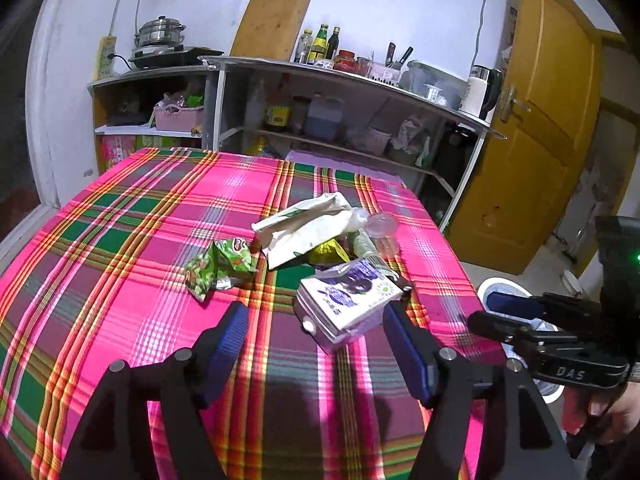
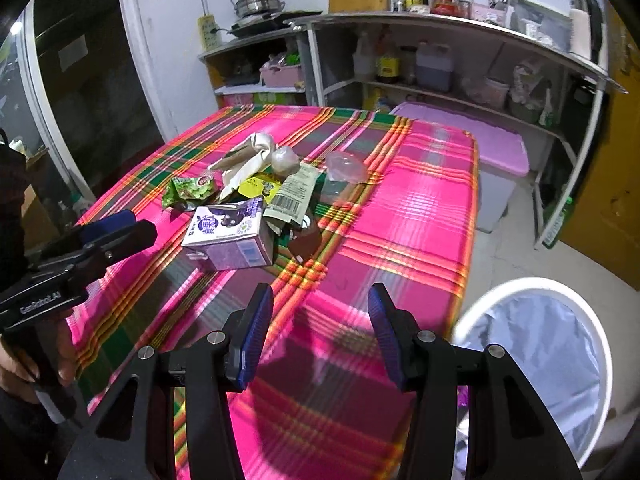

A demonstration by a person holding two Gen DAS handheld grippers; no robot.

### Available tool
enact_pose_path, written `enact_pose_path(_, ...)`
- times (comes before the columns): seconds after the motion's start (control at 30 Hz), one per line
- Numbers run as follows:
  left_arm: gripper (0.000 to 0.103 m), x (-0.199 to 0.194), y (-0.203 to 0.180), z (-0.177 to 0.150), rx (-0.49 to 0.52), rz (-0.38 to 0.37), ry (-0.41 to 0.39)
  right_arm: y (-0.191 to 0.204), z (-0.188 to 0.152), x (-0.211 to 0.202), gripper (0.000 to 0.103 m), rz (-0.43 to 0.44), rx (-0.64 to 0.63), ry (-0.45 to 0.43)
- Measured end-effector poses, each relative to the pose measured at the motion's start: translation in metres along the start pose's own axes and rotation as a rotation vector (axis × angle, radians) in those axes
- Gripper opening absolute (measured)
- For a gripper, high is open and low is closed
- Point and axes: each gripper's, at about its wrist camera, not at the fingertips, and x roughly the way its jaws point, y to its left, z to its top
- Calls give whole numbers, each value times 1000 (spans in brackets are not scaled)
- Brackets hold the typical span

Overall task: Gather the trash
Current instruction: 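Move both tools back toward the remaining table items, then grasp the purple-white milk carton with the left tool while the right tool grasps a brown wrapper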

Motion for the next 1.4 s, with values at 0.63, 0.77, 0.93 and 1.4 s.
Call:
enact_pose_path(0.63,78,21,15,17,53,-102,4,2,34,72,35,38,-44,89)
enact_pose_path(0.77,79,32,7,21,97,-134,16,2,34,74,26,50,-29,80)
enact_pose_path(0.93,79,44,-1,30,150,-176,13,-3,24,61,25,58,-1,64)
enact_pose_path(1.4,80,70,-18,19,235,-320,137,-21,-8,31,25,47,63,57)
